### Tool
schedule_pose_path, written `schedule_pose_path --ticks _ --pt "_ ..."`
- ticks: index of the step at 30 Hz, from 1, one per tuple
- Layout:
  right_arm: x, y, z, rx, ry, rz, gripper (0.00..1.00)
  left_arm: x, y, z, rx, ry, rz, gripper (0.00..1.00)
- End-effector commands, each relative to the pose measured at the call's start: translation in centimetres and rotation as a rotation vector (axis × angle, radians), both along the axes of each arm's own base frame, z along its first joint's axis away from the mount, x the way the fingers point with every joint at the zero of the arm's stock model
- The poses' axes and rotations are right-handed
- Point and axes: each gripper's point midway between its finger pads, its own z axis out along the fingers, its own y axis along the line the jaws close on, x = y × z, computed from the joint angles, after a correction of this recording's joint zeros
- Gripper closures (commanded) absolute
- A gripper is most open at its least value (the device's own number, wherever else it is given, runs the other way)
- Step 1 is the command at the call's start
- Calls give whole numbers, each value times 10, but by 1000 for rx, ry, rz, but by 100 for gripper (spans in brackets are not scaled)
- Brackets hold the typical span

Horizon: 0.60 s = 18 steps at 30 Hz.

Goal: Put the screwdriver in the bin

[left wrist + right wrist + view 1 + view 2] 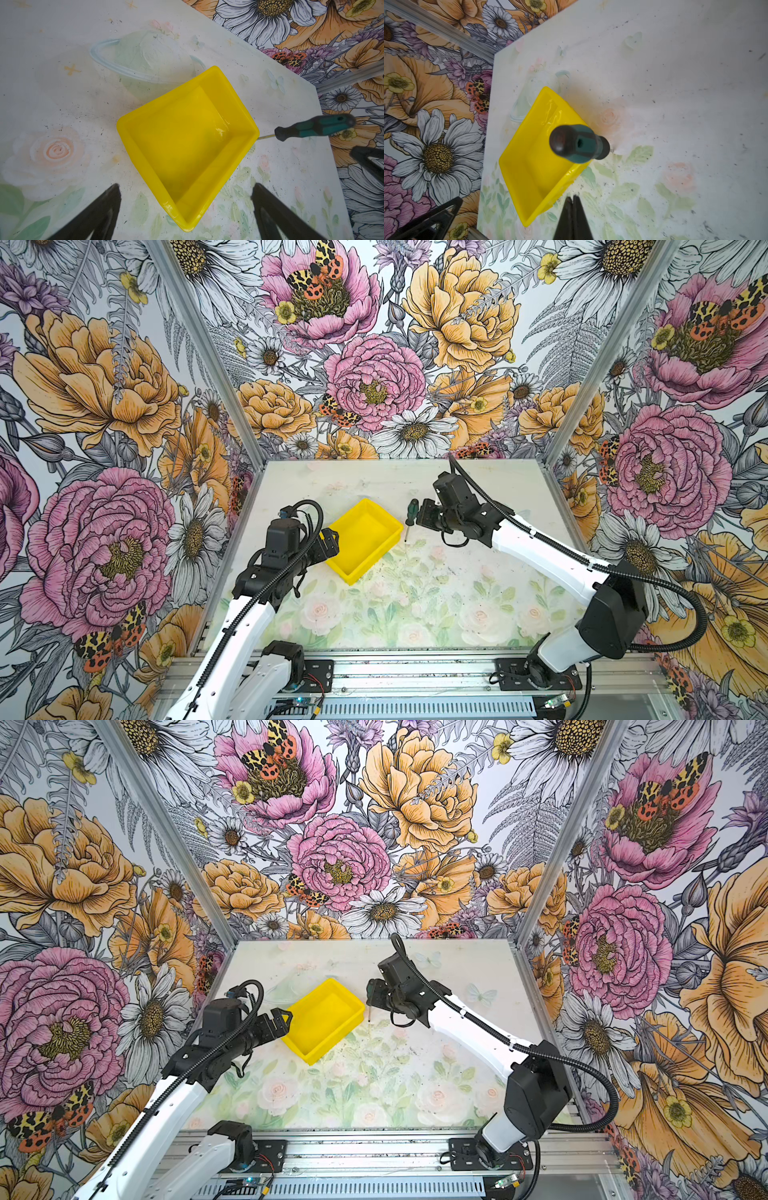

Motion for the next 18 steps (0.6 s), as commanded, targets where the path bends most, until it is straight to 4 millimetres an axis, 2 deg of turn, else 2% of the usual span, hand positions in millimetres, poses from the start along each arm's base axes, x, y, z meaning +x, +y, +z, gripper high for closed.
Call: schedule_pose_path --ticks 1,5,10,13,15,18 --pt "0 18 17 42 -19 25 100 -3 9 -3 20 -5 34 1" --pt "-4 27 24 45 -40 51 100 -3 9 -2 21 -9 33 1" --pt "-2 15 6 -4 -24 27 99 -4 9 -1 20 -15 35 1" --pt "15 1 -9 -51 -22 9 79 -5 8 0 17 -21 33 1" --pt "33 -8 -19 -94 -24 0 64 -6 7 1 15 -23 30 1" --pt "63 -13 -35 -152 -25 10 52 -8 5 0 11 -21 22 1"
